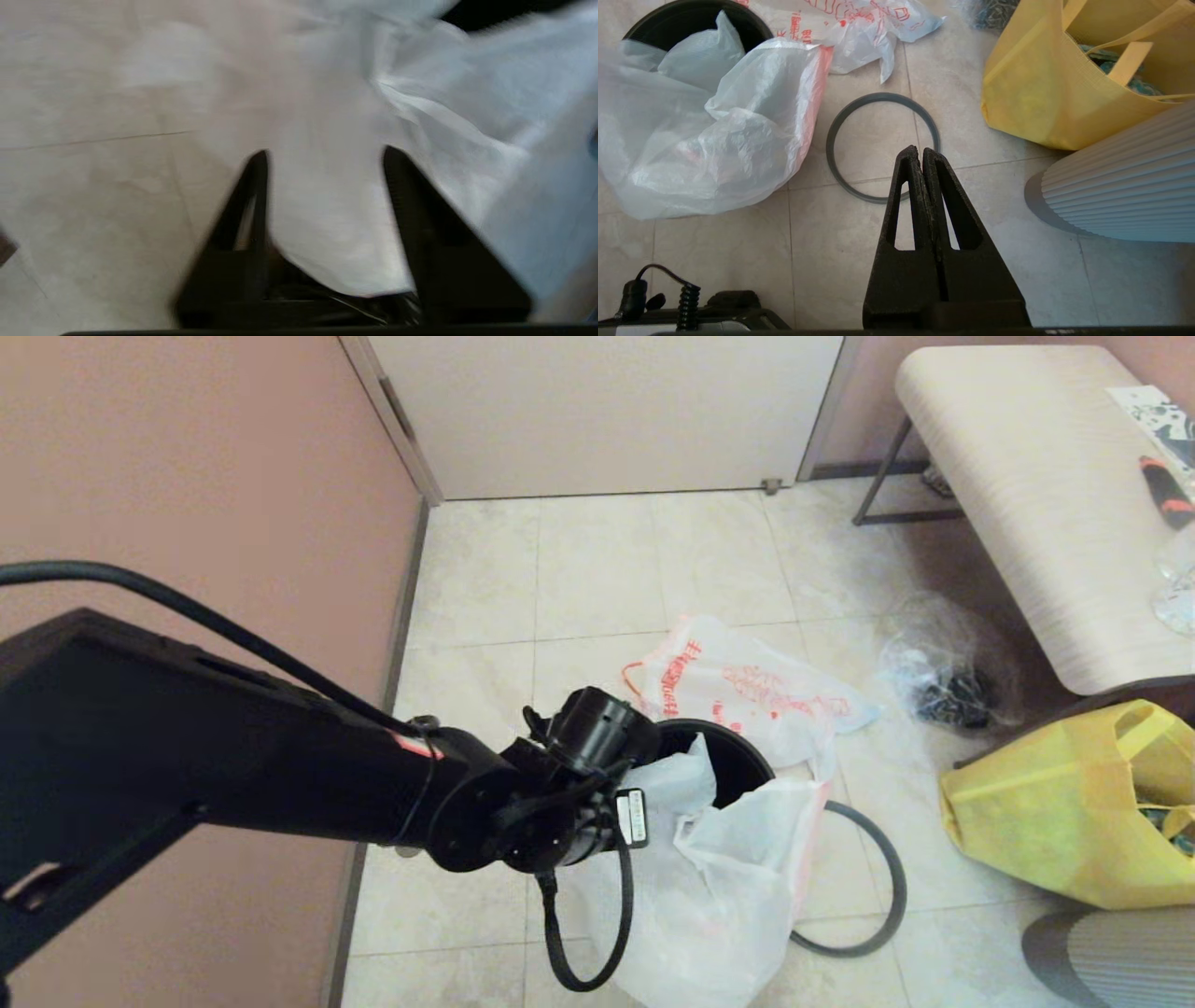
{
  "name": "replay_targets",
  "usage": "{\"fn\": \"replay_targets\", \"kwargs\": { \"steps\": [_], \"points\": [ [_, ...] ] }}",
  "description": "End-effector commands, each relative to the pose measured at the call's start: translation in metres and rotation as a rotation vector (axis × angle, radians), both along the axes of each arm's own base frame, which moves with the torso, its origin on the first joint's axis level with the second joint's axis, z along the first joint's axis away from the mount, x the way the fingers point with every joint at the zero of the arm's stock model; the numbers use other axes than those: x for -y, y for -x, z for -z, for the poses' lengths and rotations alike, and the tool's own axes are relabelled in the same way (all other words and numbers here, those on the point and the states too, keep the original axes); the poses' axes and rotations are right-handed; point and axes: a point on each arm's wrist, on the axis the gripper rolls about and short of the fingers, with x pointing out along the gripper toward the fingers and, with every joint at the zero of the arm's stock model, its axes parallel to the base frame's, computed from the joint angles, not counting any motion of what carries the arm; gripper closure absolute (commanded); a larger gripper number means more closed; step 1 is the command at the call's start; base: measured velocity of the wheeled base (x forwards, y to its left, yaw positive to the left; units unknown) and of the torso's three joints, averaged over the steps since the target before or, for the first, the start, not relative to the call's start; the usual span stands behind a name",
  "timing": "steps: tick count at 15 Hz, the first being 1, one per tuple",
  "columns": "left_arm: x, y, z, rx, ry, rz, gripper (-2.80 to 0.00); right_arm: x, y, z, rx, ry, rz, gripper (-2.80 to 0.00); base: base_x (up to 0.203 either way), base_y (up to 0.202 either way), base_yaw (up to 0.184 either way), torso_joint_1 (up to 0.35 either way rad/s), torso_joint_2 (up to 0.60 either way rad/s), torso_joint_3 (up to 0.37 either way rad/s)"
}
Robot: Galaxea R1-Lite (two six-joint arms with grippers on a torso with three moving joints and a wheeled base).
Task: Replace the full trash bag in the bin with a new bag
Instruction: Put the new garbage bag on the trash can
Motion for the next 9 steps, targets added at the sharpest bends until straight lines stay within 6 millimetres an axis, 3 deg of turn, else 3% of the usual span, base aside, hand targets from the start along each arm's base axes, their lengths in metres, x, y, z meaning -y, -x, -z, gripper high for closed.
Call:
{"fn": "replay_targets", "kwargs": {
  "steps": [1, 6, 9],
  "points": [
    [-0.011, -0.002, -0.003, 0.002, 0.007, -0.029, -2.80, 0.000, 0.000, 0.000, -0.001, 0.000, 0.000, 0.00, 0.000, 0.000, 0.000, 0.000, 0.00, 0.000],
    [-0.003, -0.037, 0.038, -0.003, -0.018, -0.063, -2.80, 0.000, 0.000, 0.000, -0.001, 0.000, 0.000, 0.00, 0.000, 0.000, 0.000, 0.000, 0.00, 0.000],
    [0.003, -0.048, 0.049, -0.008, -0.027, -0.066, -2.80, 0.000, 0.000, 0.000, -0.001, 0.000, 0.000, 0.00, 0.000, 0.000, 0.000, 0.000, 0.00, 0.000]
  ]
}}
